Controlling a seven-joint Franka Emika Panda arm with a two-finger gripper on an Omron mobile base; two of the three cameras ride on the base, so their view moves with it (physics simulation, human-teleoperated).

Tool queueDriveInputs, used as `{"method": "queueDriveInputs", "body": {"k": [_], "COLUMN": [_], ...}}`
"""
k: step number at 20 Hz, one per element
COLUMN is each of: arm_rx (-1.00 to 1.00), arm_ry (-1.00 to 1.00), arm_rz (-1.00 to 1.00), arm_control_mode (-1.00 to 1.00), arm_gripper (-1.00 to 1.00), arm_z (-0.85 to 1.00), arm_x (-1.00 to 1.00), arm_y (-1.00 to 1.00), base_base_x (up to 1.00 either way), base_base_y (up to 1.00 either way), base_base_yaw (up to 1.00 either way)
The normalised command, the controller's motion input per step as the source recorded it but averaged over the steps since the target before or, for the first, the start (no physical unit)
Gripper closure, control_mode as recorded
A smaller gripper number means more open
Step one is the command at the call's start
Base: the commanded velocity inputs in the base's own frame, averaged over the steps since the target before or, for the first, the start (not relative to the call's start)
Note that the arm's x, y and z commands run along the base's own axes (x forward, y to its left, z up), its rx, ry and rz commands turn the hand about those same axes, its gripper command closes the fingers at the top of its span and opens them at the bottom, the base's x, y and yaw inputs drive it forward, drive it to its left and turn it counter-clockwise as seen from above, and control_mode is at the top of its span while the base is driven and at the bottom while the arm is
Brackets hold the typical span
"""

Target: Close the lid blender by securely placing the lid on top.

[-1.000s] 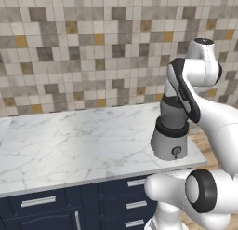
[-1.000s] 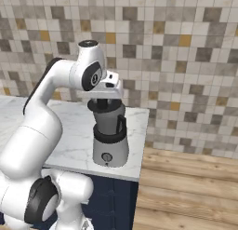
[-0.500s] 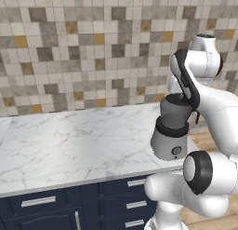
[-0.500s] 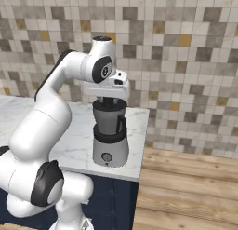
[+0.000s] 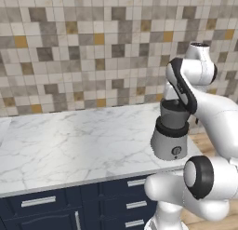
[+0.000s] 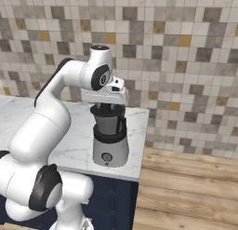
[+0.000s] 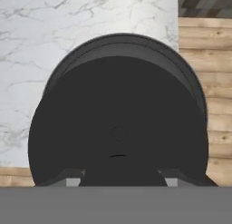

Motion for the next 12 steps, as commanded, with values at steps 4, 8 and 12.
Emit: {"method": "queueDriveInputs", "body": {"k": [4,8,12], "arm_rx": [0.0,0.0,0.0], "arm_ry": [-0.07,-0.04,-0.09], "arm_rz": [0.0,0.0,0.0], "arm_control_mode": [-1.0,-1.0,-1.0], "arm_gripper": [1.0,1.0,1.0], "arm_z": [-0.01,0.0,0.0], "arm_x": [0.0,0.11,0.16], "arm_y": [0.15,-0.02,-0.08], "base_base_x": [0.0,0.0,0.0], "base_base_y": [0.0,0.0,0.0], "base_base_yaw": [0.0,0.0,0.0]}}
